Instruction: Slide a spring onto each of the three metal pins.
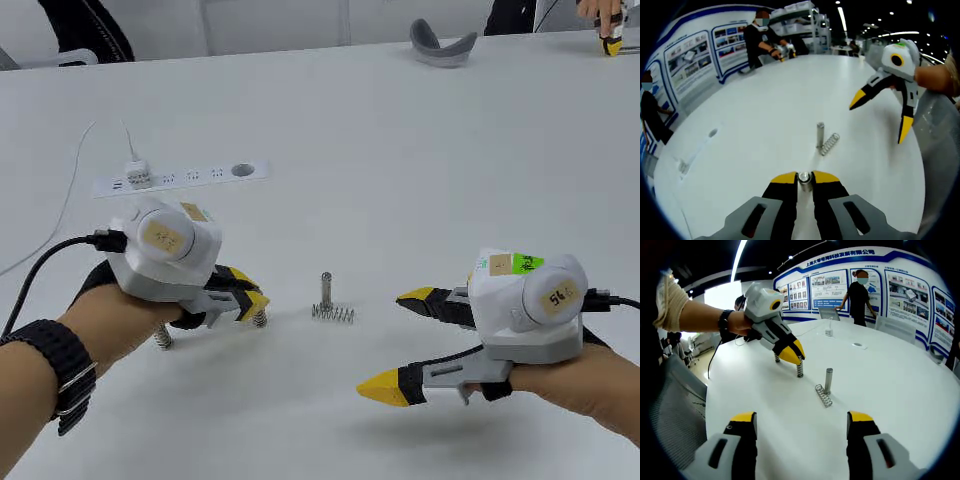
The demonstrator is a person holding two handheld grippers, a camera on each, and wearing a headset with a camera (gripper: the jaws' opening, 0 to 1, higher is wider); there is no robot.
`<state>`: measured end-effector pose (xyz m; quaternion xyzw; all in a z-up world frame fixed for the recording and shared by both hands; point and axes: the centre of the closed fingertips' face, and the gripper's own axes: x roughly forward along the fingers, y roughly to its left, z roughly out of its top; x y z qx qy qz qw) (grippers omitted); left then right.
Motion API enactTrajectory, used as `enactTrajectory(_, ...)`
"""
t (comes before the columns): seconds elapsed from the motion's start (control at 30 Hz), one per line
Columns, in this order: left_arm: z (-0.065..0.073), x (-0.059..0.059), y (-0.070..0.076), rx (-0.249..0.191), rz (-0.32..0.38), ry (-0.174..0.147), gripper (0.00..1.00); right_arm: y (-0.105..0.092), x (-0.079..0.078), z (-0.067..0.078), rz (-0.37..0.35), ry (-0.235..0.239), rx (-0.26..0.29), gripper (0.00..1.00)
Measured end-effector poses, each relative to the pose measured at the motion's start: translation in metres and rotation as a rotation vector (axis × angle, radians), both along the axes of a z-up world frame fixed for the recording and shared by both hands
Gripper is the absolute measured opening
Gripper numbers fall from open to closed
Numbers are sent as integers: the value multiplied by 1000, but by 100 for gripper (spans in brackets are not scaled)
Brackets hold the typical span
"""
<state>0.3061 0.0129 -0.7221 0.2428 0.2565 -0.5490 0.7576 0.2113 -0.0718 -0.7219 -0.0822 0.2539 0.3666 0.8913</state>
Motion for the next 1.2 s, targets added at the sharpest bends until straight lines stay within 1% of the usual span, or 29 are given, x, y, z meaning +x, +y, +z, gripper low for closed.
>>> enactTrajectory(0.07,0,1,0,3,2,-5,11,0,0,0,1,1,-1,74)
enactTrajectory(0.2,-1,1,0,6,0,-6,11,0,0,0,-1,1,0,74)
enactTrajectory(0.33,-2,0,1,8,5,1,14,-1,0,-1,-1,1,-2,74)
enactTrajectory(0.6,0,1,4,0,20,4,19,0,0,-1,0,2,-4,74)
enactTrajectory(0.73,3,2,6,-10,31,2,23,1,0,-1,1,2,-4,74)
enactTrajectory(0.97,9,2,11,-27,44,-4,26,3,-1,-2,5,4,-4,74)
enactTrajectory(1.2,18,0,14,-48,48,-17,28,4,-2,-2,8,6,-4,74)
